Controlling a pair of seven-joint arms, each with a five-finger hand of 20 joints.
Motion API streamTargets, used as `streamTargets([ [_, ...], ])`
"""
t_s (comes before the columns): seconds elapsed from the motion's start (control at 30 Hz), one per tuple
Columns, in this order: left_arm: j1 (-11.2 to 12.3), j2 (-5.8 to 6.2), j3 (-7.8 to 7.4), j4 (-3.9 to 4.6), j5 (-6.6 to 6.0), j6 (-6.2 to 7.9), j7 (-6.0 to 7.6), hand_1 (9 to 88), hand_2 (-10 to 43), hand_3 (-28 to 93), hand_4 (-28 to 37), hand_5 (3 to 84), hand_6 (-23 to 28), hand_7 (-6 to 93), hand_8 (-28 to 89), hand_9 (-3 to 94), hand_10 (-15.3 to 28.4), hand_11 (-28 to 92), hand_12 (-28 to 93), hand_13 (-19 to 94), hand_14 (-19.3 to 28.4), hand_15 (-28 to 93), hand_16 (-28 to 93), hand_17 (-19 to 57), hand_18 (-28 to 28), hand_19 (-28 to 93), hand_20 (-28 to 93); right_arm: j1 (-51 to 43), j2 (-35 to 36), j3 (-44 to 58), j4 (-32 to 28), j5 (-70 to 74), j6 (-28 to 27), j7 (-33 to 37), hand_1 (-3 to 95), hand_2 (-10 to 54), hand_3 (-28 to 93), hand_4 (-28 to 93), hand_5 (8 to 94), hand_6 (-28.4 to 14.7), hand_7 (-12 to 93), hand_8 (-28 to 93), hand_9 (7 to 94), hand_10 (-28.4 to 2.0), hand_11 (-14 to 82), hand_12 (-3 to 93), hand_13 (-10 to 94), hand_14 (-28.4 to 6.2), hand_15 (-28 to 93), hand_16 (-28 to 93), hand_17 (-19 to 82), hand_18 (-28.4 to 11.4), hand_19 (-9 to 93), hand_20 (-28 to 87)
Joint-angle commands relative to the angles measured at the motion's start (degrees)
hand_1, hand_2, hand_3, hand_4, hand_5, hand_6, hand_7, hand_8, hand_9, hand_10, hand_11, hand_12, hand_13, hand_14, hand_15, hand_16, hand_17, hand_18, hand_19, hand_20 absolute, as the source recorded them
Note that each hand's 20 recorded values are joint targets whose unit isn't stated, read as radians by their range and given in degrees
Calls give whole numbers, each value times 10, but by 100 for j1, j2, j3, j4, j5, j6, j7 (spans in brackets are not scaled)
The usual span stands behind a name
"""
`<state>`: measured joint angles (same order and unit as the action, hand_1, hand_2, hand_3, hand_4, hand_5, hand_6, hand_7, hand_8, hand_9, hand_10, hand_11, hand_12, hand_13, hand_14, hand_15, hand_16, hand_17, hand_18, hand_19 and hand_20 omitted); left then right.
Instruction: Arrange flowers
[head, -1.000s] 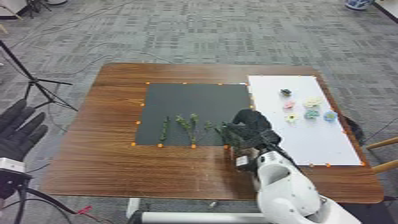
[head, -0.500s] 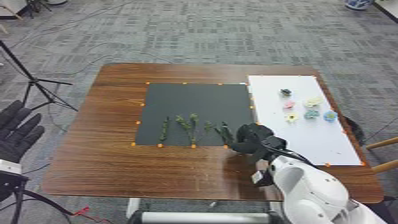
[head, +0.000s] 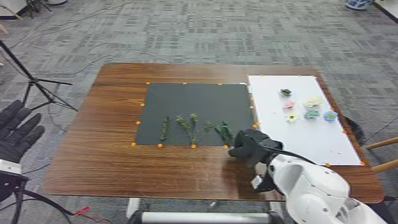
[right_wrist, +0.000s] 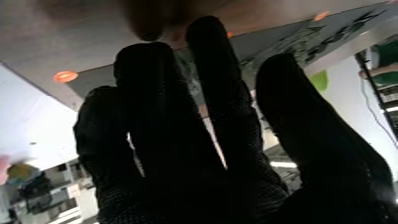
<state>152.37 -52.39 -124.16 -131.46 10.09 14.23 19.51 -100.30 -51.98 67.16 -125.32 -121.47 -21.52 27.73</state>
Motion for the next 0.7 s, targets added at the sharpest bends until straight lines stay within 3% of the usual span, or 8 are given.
streamTargets([
  [0.03, 10, -5, 0, -30, 8, 42, -27, 255, 147, 692, -278, 361, 79, 85, -56, 286, 126, 108, 149, 218, 134, 199, 2, -31, 112, 152, 132, 11, -111, -77, 28, 55, -72, -72, 338, 110, 731, -191, 696, -38, 171, -102, 601, -216, 220, 194, 511, -206, 679, 303, 276, -275, 823, 451],
  [0.47, -42, 12, 13, -7, -4, 41, -115, 256, 149, 692, -279, 362, 79, 85, -56, 286, 126, 108, 149, 217, 134, 200, 2, -33, 113, 154, 132, 320, -277, -457, 288, 30, 167, -221, 340, 108, 736, -190, 696, -58, 139, -110, 608, -203, 210, 190, 512, -201, 681, 310, 273, -271, 811, 447],
  [0.7, -4, -8, 24, -16, -24, 53, -81, 256, 149, 692, -278, 362, 79, 85, -56, 286, 126, 108, 150, 217, 134, 200, 1, -33, 114, 154, 131, 349, -269, -473, 317, 16, 385, -367, 341, 106, 741, -195, 698, -64, 133, -102, 606, -202, 206, 187, 510, -197, 681, 311, 272, -269, 807, 444],
])
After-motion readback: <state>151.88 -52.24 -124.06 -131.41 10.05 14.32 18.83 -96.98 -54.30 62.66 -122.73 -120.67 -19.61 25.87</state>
